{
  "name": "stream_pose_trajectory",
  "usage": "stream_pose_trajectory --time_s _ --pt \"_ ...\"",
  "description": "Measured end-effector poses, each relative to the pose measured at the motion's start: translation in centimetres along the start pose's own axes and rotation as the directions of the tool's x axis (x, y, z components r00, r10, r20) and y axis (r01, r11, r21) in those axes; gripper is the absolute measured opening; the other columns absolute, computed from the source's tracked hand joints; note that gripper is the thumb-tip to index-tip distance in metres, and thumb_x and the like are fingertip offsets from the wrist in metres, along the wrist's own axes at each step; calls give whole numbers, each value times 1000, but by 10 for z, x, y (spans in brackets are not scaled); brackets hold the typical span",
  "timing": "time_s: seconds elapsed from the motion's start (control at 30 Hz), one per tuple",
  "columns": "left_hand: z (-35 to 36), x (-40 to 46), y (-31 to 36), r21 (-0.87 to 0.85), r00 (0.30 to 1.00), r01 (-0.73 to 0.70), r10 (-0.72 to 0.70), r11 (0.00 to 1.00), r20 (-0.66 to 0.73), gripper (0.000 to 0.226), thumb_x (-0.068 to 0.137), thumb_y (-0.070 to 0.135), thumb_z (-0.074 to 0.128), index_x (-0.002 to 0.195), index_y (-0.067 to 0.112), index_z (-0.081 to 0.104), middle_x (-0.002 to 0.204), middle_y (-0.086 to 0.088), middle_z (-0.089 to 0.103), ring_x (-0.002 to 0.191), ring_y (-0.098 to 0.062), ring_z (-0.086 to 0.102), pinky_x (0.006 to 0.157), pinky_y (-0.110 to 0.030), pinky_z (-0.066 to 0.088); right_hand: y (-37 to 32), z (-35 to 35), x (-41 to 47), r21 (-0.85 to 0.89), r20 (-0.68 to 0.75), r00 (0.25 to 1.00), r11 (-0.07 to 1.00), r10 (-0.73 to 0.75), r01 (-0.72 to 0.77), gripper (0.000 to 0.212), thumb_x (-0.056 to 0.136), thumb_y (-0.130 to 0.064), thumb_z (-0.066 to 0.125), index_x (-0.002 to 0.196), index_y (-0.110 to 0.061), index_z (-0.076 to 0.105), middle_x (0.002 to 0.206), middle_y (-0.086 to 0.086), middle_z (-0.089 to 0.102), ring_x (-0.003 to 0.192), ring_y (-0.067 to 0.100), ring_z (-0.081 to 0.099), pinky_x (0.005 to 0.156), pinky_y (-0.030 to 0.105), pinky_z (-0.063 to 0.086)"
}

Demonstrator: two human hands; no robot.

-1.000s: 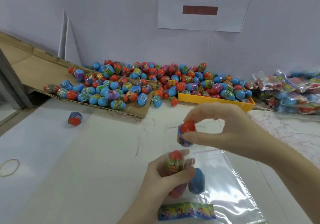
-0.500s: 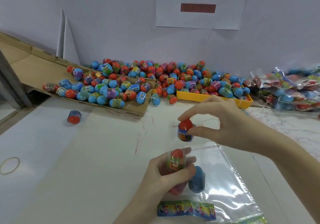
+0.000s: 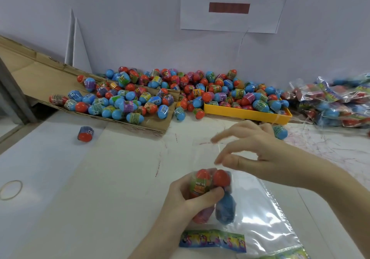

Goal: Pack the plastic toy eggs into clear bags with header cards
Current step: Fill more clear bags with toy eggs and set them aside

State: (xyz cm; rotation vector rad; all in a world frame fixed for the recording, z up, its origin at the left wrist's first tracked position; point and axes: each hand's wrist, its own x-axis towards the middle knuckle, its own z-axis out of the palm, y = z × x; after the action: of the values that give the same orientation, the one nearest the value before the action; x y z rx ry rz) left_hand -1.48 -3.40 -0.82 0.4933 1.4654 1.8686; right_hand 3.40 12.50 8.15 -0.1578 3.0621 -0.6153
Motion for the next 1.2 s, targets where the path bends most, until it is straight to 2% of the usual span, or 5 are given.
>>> stream_pose_trajectory --time_s 0.1,0.23,0.6,0.8,1.2 --pt "0 -1 -1 -5 1000 1 -1 1000 21 37 53 25 79 89 26 75 78 -6 71 74 -19 65 65 -23 50 -3 18 -8 350 -418 888 936 191 -36 47 59 -71 60 99 -50 50 117 -33 44 106 -15 44 90 16 36" --pt "0 -4 -2 28 997 36 -38 999 73 39 56 24 79 94 32 73 91 -4 74 89 -20 69 73 -25 55 0 33 -16 832 -187 843 537 504 -137 49 64 -33 71 110 -28 54 91 0 71 76 12 68 69 25 51" --pt "1 9 21 155 975 -116 142 981 -173 16 78 29 67 93 23 67 82 8 75 77 -4 69 64 -10 50 -1 24 -22 780 -217 907 623 362 -62 28 79 -3 64 98 -22 60 72 2 73 66 15 67 64 15 51" --pt "5 6 25 170 968 -191 214 967 -129 20 89 6 53 82 12 70 75 -1 75 69 -12 71 59 -10 49 -10 25 -15 -1 -725 689 1000 -2 2 22 74 -44 67 91 -30 68 88 -11 68 85 8 59 78 25 41" --pt "7 -2 24 378 893 -343 424 860 -154 28 89 6 55 79 28 68 74 16 71 69 2 66 62 -8 48 -23 37 -2 -580 -618 701 808 -357 -100 25 80 -30 53 67 -25 74 73 -7 63 81 18 51 72 35 23"
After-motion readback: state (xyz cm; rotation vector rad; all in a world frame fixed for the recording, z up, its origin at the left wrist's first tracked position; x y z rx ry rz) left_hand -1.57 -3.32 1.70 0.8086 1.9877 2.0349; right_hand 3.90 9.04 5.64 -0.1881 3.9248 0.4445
